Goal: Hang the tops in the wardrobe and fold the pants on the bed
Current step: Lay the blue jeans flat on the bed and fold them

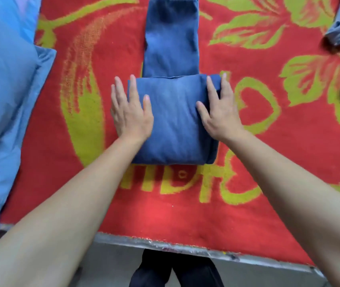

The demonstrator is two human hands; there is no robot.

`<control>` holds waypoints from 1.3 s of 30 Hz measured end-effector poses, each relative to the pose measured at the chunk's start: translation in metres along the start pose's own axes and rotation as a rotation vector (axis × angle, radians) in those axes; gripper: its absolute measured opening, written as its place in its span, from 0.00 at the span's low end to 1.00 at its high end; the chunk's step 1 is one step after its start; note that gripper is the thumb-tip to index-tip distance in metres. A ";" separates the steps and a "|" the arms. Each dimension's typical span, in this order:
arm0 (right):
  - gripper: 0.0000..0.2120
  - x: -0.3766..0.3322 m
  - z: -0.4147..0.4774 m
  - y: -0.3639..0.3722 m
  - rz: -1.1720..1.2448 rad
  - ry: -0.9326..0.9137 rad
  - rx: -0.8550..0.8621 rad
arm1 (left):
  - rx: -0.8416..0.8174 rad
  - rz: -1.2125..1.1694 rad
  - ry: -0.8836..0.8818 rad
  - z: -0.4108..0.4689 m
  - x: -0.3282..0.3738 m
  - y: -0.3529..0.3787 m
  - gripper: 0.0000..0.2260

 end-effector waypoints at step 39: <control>0.38 -0.027 -0.095 0.028 -0.477 -0.182 -0.260 | -0.678 0.579 0.574 -0.084 -0.003 0.019 0.43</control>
Point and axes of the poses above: each hand's wrist, its own z-axis towards the middle knuckle, its own y-axis out of the palm, x = y × z, the point moved 5 cm from there along z, towards the middle knuckle, and after that the axes turned 6 degrees about y, right-handed, at the moved point
